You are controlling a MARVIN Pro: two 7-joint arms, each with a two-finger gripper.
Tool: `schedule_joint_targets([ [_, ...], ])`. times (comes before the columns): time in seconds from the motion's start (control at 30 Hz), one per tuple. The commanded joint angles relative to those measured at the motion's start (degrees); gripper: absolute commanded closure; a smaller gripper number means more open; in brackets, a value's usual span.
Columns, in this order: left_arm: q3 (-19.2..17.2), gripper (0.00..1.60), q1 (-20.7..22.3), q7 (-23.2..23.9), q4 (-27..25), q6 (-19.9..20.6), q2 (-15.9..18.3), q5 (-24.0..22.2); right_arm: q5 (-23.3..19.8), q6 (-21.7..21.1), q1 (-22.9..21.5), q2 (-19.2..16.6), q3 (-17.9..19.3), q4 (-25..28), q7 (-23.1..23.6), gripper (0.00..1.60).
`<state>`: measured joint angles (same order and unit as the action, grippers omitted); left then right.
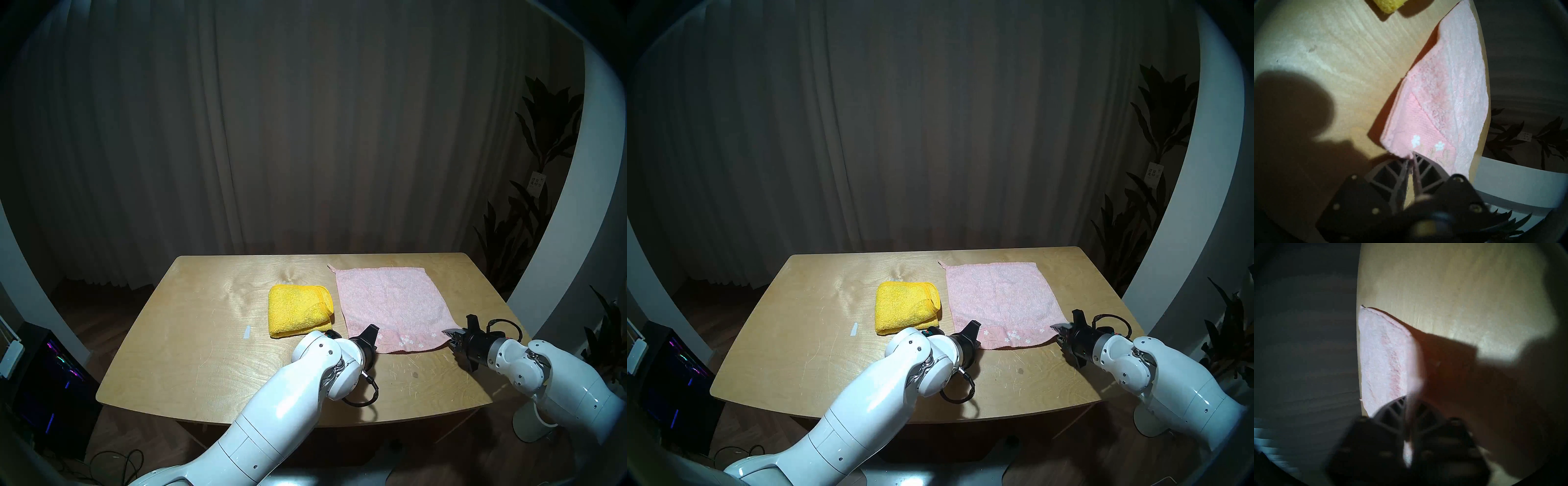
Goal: Fold each towel twice and stack them on table
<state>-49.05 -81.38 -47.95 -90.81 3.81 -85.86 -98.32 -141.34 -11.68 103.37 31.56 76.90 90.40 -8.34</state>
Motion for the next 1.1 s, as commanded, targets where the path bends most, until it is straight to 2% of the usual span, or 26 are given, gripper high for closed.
schedule_joint_targets([
  [0.0,-0.5,1.6,-0.09,-1.18,-1.72,-0.17,1.11,0.34,-2.62,-0.99,1.82,-1.26,0.71,1.48,-1.83,1.6],
  [0.27,-1.35,1.6,-0.58,-4.93,-6.81,1.13,2.89,-0.68,-4.99,-1.46,5.73,-4.77,4.03,3.47,-1.49,1.6],
  [0.43,-1.79,1.6,-0.95,-6.78,-9.06,3.57,3.63,-3.17,-6.61,-1.41,9.44,-6.86,6.86,5.15,-0.82,1.6],
  [0.57,-1.12,1.6,-0.65,-7.32,-11.73,7.07,4.51,-5.4,-10.56,-2.62,12.99,-9.5,9.91,7.45,-2.97,1.6],
  [0.7,-0.31,1.6,0.03,-7.5,-13.86,10.36,5.59,-6.4,-10.67,-2.6,14.8,-11.86,11.22,8.73,-4.78,1.6],
  [0.77,-0.24,1.6,0.2,-7.98,-14.54,11.61,5.88,-7.16,-9.31,0.35,16.12,-13.4,12.29,10.28,-6.55,1.6],
  [0.83,0.01,1.6,0.35,-8.19,-14.84,12.05,5.99,-7.13,-8.88,0.42,16.24,-14.08,12.43,10.67,-7.3,1.6],
  [0.87,0.35,1.6,0.71,-9.35,-15.41,12.94,6.2,-7.41,-8.54,1.66,17.44,-14.48,13.89,11.84,-7.7,1.6],
  [1.07,1.21,1.6,0.8,-10.23,-16.49,13.35,6.49,-6.85,-8.95,2.33,20.4,-14.87,17.78,13.94,-7.42,1.6],
])
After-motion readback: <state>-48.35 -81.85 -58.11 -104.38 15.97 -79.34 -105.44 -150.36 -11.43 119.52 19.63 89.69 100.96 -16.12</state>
